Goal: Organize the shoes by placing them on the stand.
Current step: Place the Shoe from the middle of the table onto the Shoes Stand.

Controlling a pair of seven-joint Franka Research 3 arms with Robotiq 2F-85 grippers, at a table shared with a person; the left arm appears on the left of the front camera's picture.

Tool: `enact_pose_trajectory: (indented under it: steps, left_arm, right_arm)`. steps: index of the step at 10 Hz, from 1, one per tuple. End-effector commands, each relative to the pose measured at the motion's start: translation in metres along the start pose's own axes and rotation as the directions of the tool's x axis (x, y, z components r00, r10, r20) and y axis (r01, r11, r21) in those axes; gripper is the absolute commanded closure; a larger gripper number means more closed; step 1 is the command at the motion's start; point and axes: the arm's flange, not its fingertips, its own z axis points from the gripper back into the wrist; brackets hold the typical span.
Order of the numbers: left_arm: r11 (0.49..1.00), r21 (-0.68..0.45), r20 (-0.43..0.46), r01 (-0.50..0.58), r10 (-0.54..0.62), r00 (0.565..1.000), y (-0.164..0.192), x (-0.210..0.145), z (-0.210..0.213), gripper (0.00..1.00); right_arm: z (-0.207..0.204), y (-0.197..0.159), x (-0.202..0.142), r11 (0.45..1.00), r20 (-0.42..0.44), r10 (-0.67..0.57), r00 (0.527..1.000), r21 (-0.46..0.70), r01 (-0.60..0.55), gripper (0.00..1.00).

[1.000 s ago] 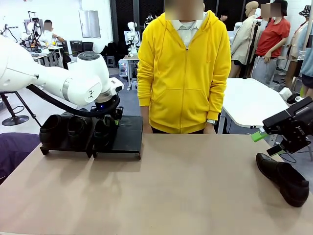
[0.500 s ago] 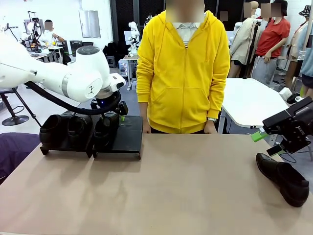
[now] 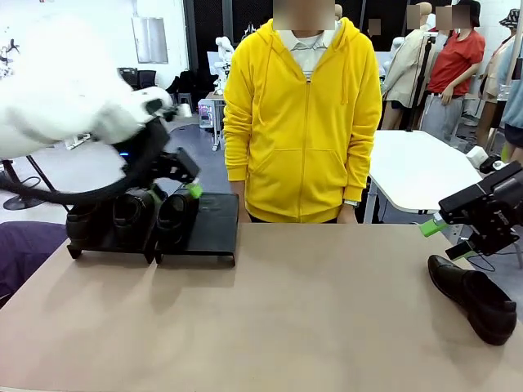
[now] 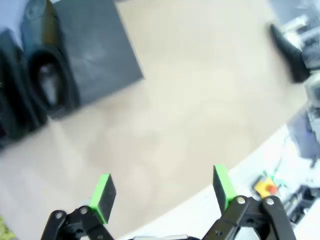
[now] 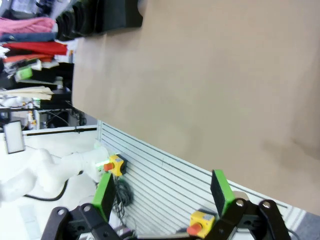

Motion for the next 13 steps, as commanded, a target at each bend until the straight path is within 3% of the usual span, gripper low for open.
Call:
enact_pose_trajectory:
  steps: [1,2,4,5,6,7,13]
  left_arm:
    - [0.992,-0.02,-0.031,-0.123,0.122,0.992,0.022,-0.092,0.049,0.0]
    - [0.985,0.007,-0.058,-0.175,0.175,0.983,0.031,-0.133,0.057,0.0]
    - [0.968,-0.127,0.098,-0.215,0.228,0.969,0.073,-0.188,0.065,0.0]
    - [0.966,-0.148,0.098,-0.212,0.227,0.969,0.094,-0.194,0.055,0.0]
    - [0.955,-0.091,0.065,-0.282,0.289,0.955,0.118,-0.186,0.044,0.0]
    - [0.967,-0.106,0.053,-0.232,0.238,0.97,0.075,-0.183,0.073,0.0]
    - [0.967,-0.106,0.053,-0.232,0.238,0.97,0.075,-0.183,0.073,0.0]
  right_arm:
    - [0.004,-0.001,0.001,1.0,-0.008,0.011,1.0,-0.001,-0.011,0.0]
    - [0.004,-0.001,0.001,1.0,-0.008,0.011,1.0,-0.001,-0.011,0.0]
    - [0.004,-0.001,0.001,1.0,-0.008,0.011,1.0,-0.001,-0.011,0.0]
    - [0.004,-0.001,0.001,1.0,-0.008,0.011,1.0,-0.001,-0.011,0.0]
    - [0.004,-0.001,0.001,1.0,-0.008,0.011,1.0,-0.001,-0.011,0.0]
    - [0.004,-0.001,0.001,1.0,-0.008,0.011,1.0,-0.001,-0.011,0.0]
    - [0.004,-0.001,0.001,1.0,-0.008,0.011,1.0,-0.001,-0.011,0.0]
